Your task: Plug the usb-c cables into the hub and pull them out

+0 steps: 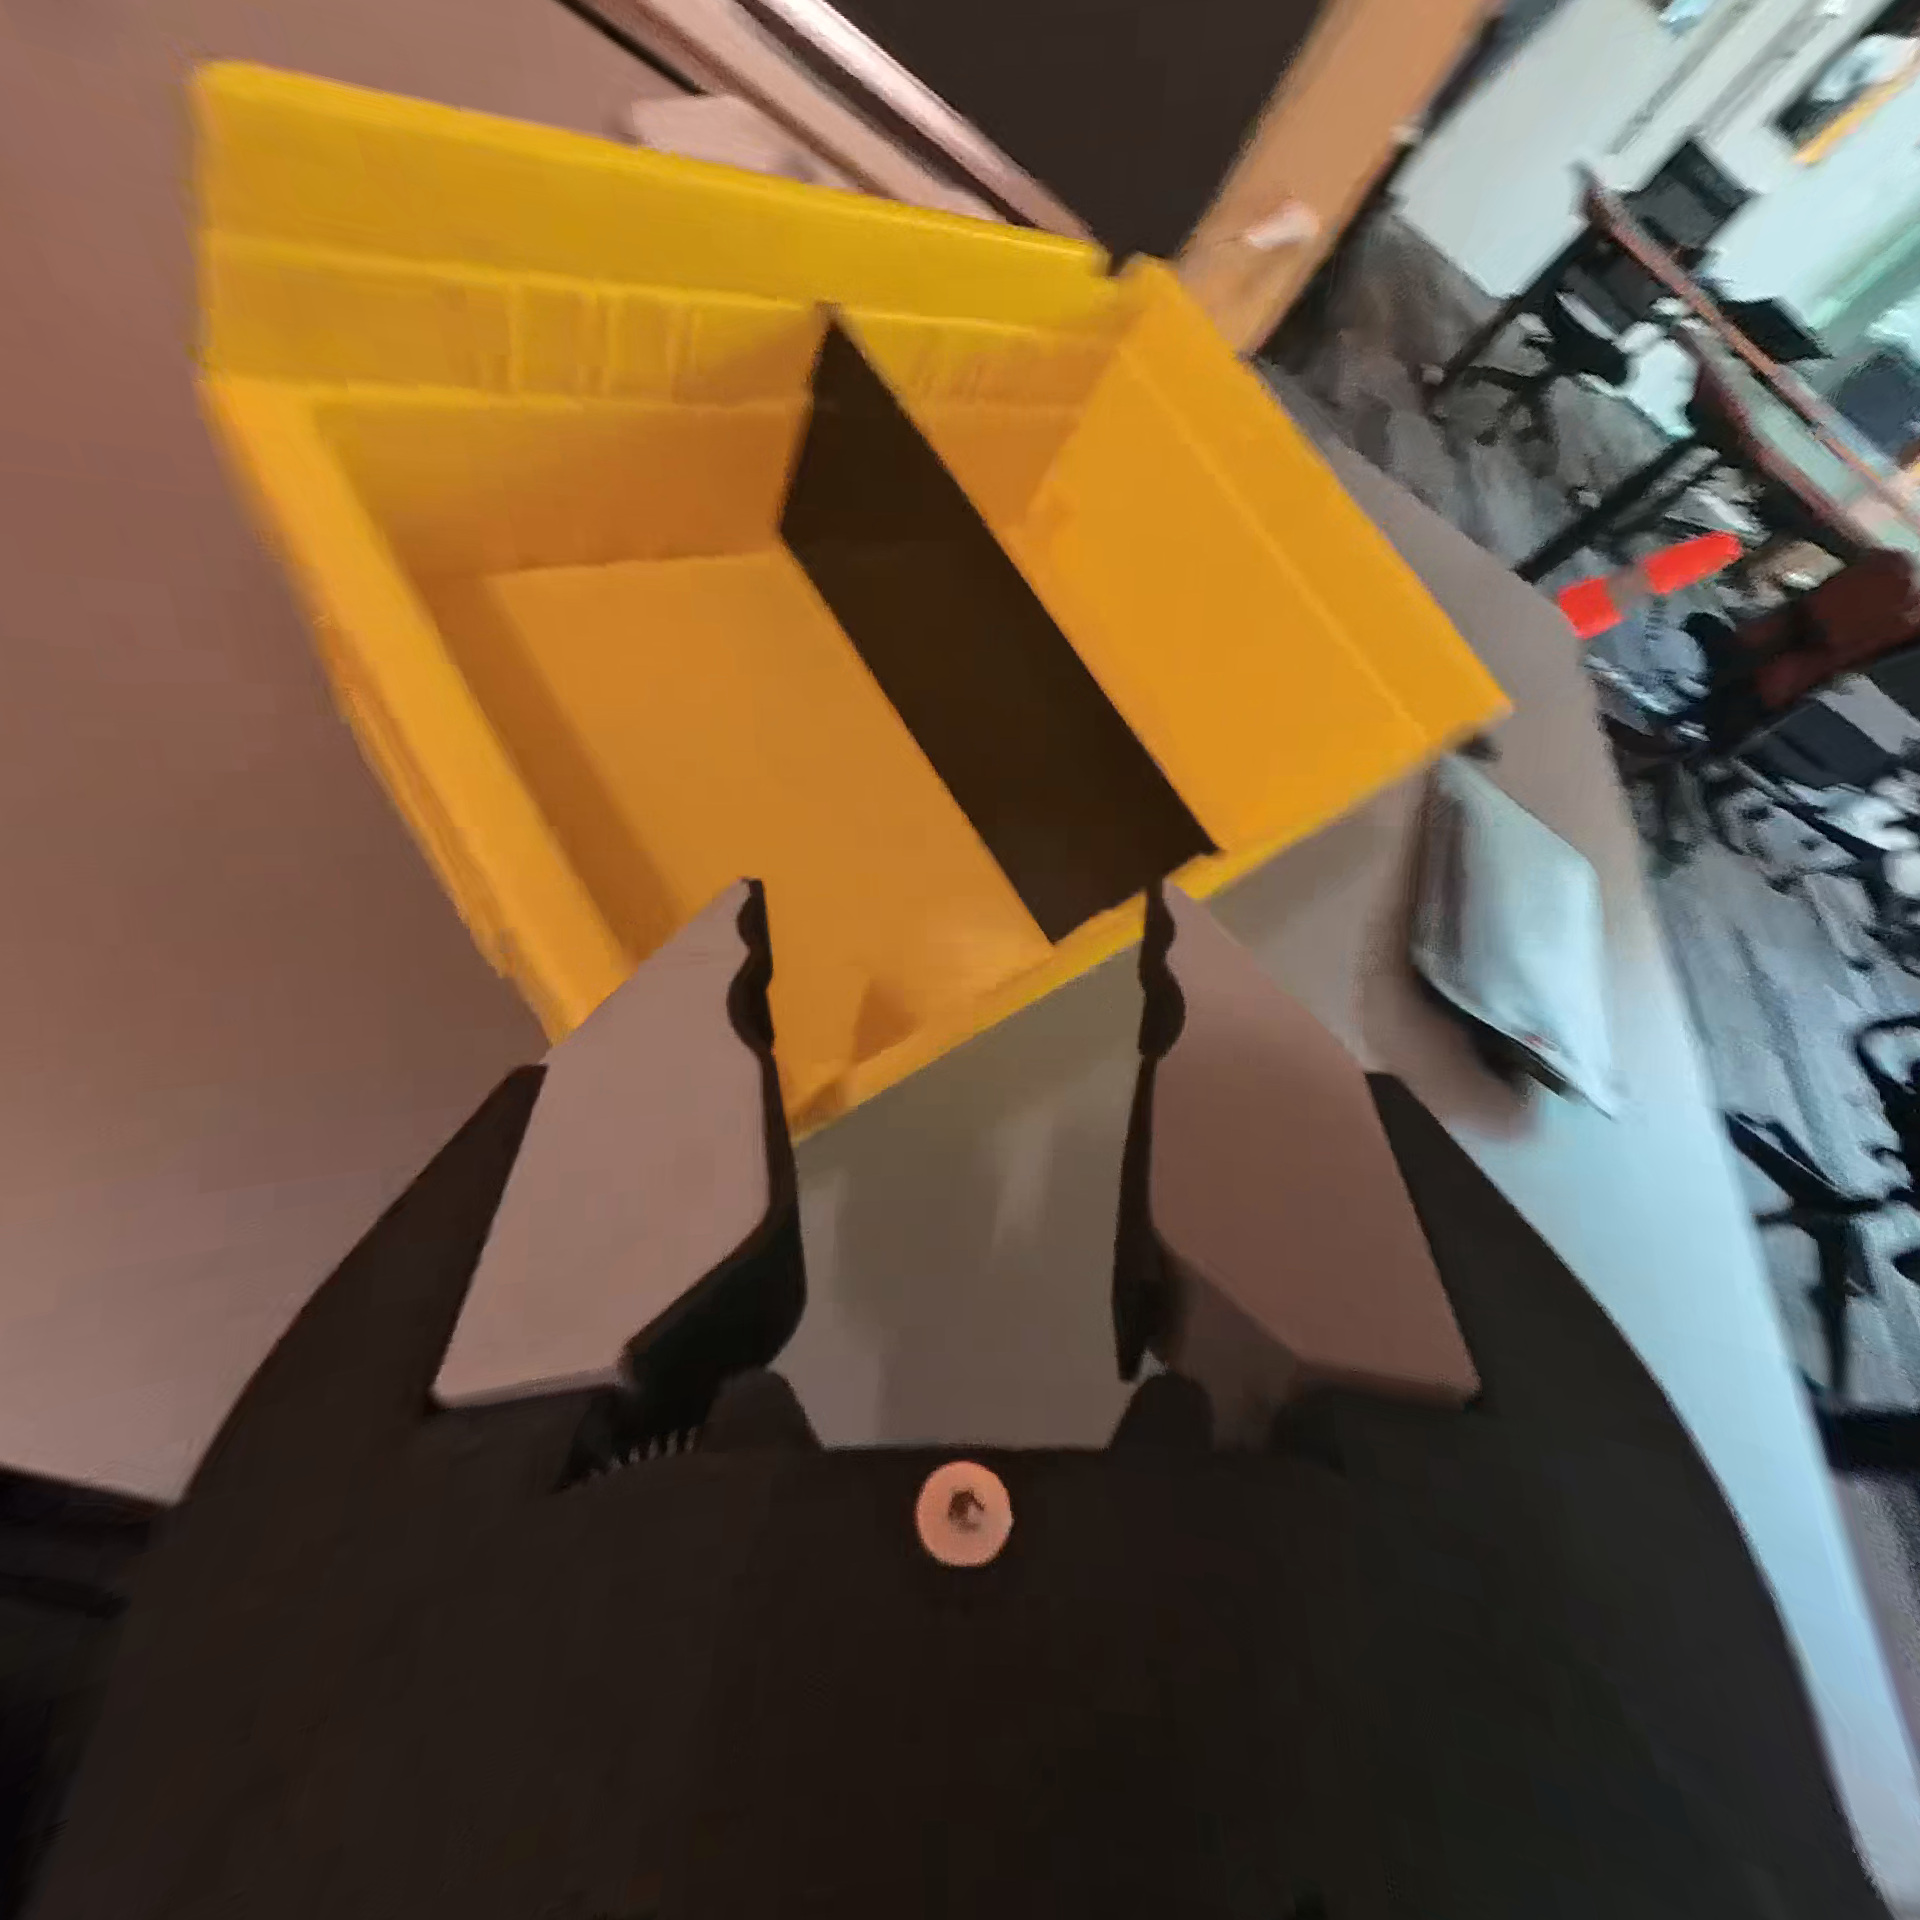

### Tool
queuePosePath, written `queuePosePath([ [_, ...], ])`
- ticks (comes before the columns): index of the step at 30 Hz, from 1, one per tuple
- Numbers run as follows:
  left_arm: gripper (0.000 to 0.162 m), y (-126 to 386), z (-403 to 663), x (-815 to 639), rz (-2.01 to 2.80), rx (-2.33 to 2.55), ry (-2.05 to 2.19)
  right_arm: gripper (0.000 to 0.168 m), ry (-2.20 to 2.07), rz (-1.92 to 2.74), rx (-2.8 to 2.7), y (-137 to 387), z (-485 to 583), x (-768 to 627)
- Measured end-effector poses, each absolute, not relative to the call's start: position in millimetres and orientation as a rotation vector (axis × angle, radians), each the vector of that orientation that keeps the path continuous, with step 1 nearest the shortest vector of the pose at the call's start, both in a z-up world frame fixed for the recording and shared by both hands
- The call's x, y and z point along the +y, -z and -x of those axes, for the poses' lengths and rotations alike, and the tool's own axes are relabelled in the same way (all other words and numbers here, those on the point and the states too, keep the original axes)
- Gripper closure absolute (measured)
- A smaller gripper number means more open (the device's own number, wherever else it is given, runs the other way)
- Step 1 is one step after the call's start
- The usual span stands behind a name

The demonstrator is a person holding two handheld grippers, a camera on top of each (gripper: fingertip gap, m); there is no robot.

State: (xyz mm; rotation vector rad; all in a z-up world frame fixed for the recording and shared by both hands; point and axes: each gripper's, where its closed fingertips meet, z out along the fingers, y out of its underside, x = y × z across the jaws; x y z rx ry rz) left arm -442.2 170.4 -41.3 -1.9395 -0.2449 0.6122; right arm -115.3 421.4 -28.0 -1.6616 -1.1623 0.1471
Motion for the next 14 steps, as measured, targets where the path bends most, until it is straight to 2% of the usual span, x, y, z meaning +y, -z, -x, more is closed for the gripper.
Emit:
queuePosePath([
  [2, 0.153, 39.4, 451.4, 158.0, 1.957, -0.269, -0.611, 0.107, -0.044, 1.723, -1.065, 22.9, 71.1, 450.1],
  [4, 0.158, 39.8, 461.9, 146.8, 1.956, -0.325, -0.588, 0.098, -0.065, 1.799, -0.978, 22.8, 39.3, 468.7],
  [6, 0.159, 41.3, 466.9, 143.8, 1.942, -0.362, -0.545, 0.096, -0.26, 1.83, -0.953, 20.0, 37.6, 458.6],
  [10, 0.159, 41.6, 465.5, 145.9, 1.933, -0.354, -0.547, 0.092, -0.622, 1.666, -1.053, 3.2, 94.3, 390.1],
  [12, 0.159, 41.4, 465.5, 146.5, 1.936, -0.352, -0.583, 0.085, -0.634, 1.64, -1.158, 12.7, 131.0, 364.7],
  [14, 0.16, 41.8, 464.3, 147.3, 1.938, -0.36, -0.604, 0.087, -0.574, 1.625, -1.205, 23.5, 164.3, 357.7],
])
